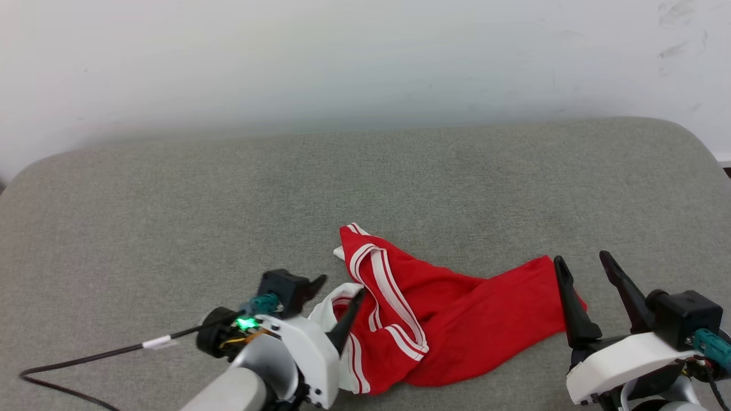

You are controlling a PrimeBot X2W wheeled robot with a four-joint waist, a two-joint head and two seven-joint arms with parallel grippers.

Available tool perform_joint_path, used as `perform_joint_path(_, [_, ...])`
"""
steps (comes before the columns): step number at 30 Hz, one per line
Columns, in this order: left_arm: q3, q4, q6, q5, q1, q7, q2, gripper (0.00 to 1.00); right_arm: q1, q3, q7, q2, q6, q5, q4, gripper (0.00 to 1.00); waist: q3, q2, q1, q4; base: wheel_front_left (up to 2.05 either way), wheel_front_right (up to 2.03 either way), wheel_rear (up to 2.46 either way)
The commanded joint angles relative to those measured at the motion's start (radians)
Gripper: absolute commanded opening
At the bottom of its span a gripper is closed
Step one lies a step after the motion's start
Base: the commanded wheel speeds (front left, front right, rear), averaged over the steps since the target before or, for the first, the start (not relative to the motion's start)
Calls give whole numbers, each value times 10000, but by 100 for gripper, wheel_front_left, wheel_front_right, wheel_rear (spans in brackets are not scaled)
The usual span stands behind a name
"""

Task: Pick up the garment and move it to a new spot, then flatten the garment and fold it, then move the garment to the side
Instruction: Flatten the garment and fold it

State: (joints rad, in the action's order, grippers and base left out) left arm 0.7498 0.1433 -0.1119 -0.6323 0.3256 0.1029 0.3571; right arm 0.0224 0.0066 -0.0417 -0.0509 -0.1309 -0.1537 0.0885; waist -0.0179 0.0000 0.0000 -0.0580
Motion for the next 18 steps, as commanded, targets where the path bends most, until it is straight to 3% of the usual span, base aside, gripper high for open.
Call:
perform_joint_path(1, [-288,-161,-250,-62,-184,115,272,100,57,13,-10,11,3,-3,60,100,-7,0,0,23,0,0,0])
perform_joint_path(3, [-532,-293,-505,-117,-206,389,695,100,25,42,4,11,3,4,89,100,-42,0,0,18,0,0,0])
perform_joint_path(6, [-595,-311,-543,-262,-211,1129,1216,100,-71,125,42,11,3,97,159,100,-166,0,0,-5,0,0,0])
perform_joint_path(11, [-282,84,68,-557,190,2328,1652,100,-307,245,56,11,3,123,229,100,-588,0,0,-145,0,0,0])
perform_joint_path(18, [458,1113,982,-607,988,3846,1695,100,-550,258,153,11,4,38,90,100,-1164,0,0,-415,0,0,0])
